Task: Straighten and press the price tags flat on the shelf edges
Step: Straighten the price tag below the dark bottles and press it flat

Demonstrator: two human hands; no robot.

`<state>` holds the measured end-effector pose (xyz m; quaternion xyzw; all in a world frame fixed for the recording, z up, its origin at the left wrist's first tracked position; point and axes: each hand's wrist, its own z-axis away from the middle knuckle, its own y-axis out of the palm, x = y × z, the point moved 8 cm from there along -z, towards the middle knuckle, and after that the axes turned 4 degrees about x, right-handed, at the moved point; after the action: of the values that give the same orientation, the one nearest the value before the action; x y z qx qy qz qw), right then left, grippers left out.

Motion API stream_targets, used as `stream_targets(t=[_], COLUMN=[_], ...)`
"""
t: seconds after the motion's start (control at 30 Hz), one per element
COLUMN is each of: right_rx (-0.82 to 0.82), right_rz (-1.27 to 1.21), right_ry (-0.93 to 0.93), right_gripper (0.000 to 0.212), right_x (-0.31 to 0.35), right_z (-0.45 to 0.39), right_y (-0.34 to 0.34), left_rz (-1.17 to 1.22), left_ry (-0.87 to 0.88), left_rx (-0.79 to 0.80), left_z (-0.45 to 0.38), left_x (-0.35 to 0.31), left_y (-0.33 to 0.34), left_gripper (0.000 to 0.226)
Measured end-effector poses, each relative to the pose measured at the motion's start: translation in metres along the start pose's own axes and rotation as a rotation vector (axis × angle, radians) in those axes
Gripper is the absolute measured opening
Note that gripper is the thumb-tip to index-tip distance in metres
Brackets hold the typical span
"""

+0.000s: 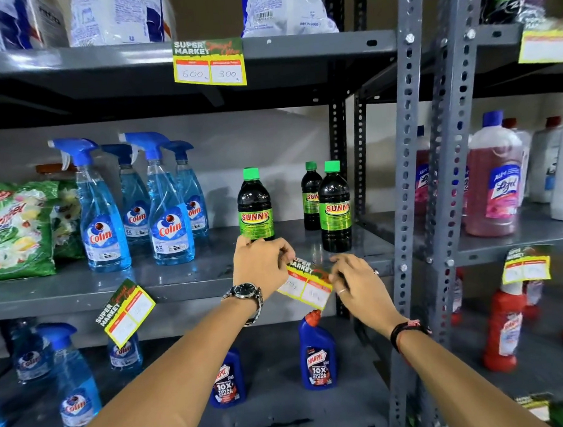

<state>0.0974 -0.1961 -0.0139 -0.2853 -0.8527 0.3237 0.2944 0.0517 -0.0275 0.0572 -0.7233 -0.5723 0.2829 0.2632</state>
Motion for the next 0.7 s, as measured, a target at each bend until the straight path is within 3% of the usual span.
stream_targets(t=[0.17,0.47,0.7], right_rx=[-0.008,0.022,-0.029], right_rz=[-0.035,-0.024,-0.033], right_ry=[0.026,-0.004,0.01], right_gripper=[0.017,0.012,0.01], right_x=[0.004,-0.001,0.001], right_z=[-0.006,-0.004,-0.008], right_y=[-0.01,-0.004,-0.014], left_rz=[0.064,-0.257,-0.316], left_ry=[-0.118,0.042,0.05], left_rx=[-0.077,0.012,0.043], left_z=[0.006,0.04,0.037], left_x=[0.017,0.015,0.012], left_y=[-0.005,0.031,0.032], left_gripper=[0.01,0.008,0.032])
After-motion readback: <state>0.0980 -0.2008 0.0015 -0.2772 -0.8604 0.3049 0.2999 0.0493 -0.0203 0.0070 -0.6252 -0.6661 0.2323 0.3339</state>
